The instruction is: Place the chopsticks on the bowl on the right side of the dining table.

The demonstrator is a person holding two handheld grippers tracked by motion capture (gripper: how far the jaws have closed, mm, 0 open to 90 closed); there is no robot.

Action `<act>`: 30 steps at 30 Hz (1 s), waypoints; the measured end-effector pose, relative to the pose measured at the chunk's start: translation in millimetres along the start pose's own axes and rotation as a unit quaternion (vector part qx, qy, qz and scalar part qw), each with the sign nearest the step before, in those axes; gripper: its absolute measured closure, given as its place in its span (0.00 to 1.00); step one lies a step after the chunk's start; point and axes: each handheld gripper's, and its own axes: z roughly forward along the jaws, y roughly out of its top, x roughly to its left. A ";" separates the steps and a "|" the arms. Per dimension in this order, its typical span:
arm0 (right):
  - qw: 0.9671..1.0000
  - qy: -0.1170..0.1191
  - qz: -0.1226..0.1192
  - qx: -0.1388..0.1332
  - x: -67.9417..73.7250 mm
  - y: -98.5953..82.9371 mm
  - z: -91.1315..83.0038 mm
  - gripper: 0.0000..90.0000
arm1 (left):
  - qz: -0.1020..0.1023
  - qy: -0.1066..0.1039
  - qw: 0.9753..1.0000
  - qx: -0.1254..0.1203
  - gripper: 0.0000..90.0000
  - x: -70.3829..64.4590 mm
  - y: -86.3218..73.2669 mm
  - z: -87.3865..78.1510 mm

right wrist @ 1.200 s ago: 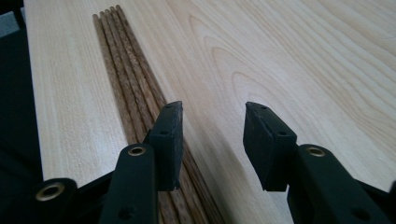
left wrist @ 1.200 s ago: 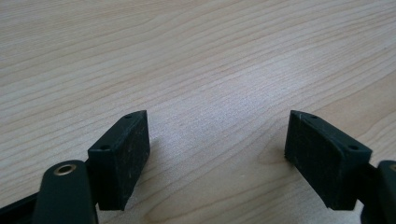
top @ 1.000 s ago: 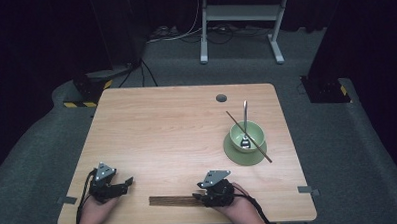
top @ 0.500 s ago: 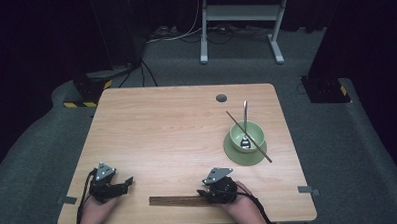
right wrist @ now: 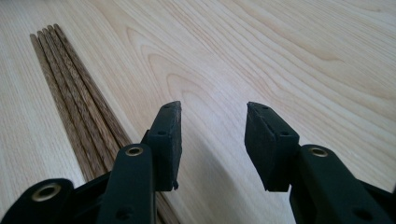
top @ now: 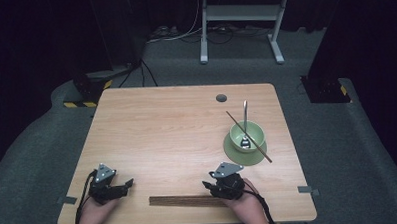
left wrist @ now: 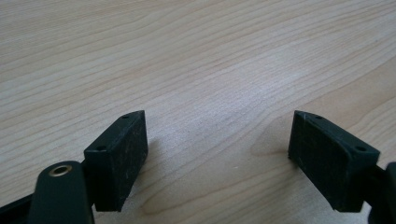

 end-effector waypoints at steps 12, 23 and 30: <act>0.999 0.027 -0.041 -0.003 9.9 -3.3 4.6 0.60 | 0.000 0.003 1.000 -0.001 0.21 -1.2 -0.6 -0.5; 0.997 0.063 -0.032 0.004 9.2 -3.8 13.5 0.58 | -0.017 0.015 1.000 -0.003 0.24 2.3 0.5 0.6; 0.997 0.069 -0.034 0.017 15.2 -6.8 15.9 0.59 | -0.015 0.009 1.000 -0.003 0.24 3.2 0.0 -0.4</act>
